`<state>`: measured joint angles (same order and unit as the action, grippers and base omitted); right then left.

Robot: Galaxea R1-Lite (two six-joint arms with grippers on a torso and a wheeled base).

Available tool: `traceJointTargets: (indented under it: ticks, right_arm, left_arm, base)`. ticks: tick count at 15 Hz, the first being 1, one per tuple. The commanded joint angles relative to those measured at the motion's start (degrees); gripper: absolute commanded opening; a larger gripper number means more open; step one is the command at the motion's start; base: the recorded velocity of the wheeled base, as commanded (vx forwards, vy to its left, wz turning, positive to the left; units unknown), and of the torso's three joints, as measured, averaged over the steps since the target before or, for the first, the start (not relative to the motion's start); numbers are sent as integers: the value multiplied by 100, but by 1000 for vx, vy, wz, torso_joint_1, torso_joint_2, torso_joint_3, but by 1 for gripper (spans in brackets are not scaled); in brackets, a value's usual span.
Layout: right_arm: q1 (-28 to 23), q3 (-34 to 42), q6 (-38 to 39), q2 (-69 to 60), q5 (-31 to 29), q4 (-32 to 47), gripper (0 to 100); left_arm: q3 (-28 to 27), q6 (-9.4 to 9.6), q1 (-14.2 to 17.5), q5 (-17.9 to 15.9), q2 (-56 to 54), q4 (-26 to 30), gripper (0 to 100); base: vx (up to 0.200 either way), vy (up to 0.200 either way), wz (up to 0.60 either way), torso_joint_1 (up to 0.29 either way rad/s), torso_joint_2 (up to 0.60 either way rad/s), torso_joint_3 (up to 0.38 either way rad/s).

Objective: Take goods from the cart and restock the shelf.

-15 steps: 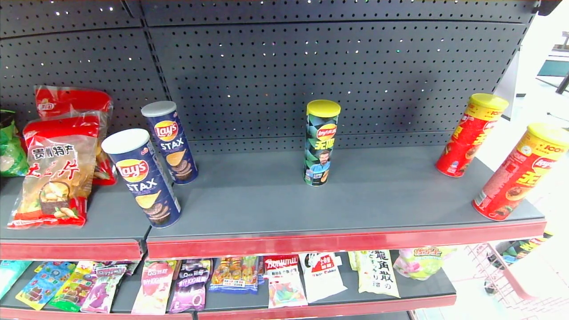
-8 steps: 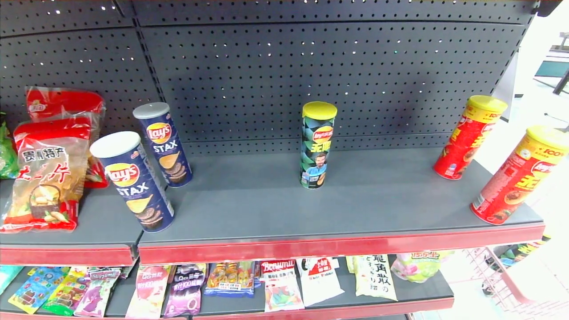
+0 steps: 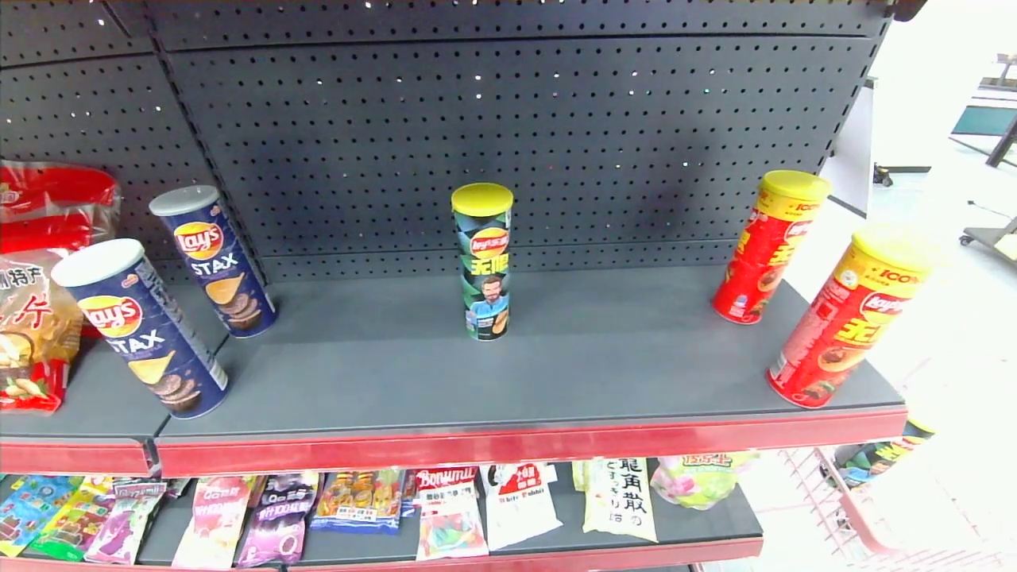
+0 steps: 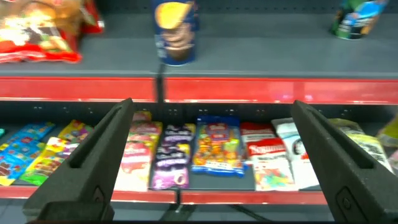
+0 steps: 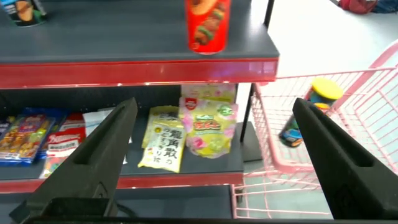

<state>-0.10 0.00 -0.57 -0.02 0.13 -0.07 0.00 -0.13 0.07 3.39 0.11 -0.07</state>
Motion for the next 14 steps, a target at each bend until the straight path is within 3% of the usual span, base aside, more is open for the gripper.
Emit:
traceJointTargets:
  ticks: [1,13,14]
  right_arm:
    - [1,0,-4,2,4,-1,100]
    - [1,0,5,2,4,-1,100]
    - [1,0,5,2,4,-1,100]
  left_arm:
    - [0,-4,1,4,-2,-1,100]
    - [0,-4,1,4,-2,-1,100]
    - [0,-4,1,4,-2,-1,100]
  base:
    - [0,-200,0,2,12,2]
    - [0,-200,0,2,2,3]
    - [0,0,0,0,0,0]
